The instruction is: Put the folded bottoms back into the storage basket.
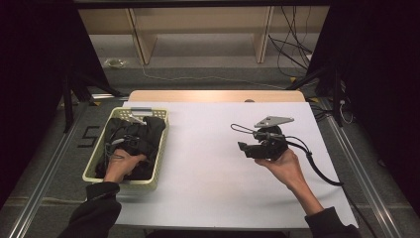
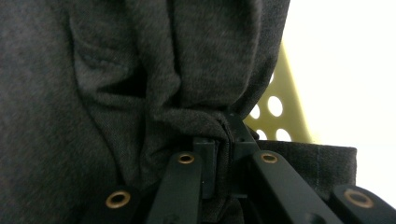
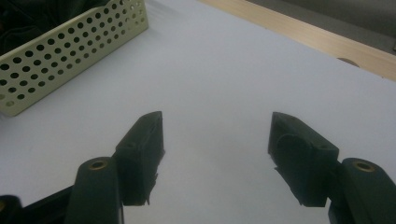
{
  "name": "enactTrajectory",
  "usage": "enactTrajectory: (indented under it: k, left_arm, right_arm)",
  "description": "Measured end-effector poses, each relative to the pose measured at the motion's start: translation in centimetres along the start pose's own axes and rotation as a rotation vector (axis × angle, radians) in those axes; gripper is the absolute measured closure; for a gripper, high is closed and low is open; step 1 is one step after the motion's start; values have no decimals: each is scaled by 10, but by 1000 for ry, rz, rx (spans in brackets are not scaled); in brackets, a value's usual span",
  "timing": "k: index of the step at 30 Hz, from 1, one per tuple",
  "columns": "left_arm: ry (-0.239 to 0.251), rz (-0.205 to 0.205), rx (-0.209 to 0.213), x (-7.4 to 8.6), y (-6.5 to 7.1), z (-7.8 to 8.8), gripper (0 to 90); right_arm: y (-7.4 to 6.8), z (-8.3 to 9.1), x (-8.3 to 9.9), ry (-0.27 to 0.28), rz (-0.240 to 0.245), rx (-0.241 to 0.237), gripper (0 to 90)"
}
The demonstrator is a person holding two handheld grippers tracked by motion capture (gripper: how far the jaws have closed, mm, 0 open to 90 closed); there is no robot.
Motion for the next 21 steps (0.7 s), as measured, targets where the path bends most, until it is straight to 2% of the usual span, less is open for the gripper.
enactTrajectory:
  k: [3, 8, 9, 10, 12, 15, 21]
  left_arm:
    - [7, -10, -30, -3, -1, -6, 840]
    - [29, -8, -33, -5, -1, -7, 826]
    - [33, -9, -32, -4, 0, -5, 786]
    - [37, -13, -25, -4, 1, -2, 786]
    - [42, -15, -5, -2, 3, 4, 703]
    - [53, -27, -1, 1, 6, 14, 636]
    - [80, -30, 15, 4, 10, 31, 589]
  right_arm:
    - [0, 0, 0, -1, -2, 0, 366]
    - [1, 1, 0, 3, -2, 1, 367]
    - [2, 2, 1, 2, -3, 1, 367]
    - [2, 2, 1, 2, -3, 1, 367]
    - [3, 3, 1, 3, -3, 4, 367]
    - [3, 4, 2, 3, -5, 7, 366]
    - [4, 3, 4, 2, -5, 7, 366]
Point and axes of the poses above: each handheld gripper's, and its own axes: z roughly backward along the jaws, x roughly out of its underside, y roughly to its right, the point moved 6 cm from there along -z, roughly forward along the jaws, and after that the axes turned 7 degrees about z, right-handed, at the moved point
